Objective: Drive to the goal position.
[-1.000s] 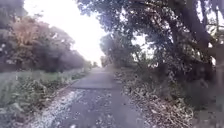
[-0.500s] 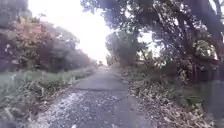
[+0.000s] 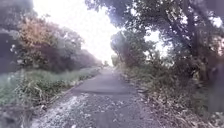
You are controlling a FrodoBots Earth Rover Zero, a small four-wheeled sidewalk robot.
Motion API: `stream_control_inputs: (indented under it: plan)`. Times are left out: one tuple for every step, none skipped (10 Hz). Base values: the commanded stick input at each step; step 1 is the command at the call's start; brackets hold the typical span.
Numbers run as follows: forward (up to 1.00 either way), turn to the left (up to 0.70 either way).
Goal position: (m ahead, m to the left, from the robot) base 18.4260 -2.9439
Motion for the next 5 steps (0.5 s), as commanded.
stream_control_inputs:
  plan:
    - [0.45, 0.0]
    - [0.45, 0.0]
    - [0.45, 0.0]
    - [0.45, 0.0]
    - [0.45, 0.0]
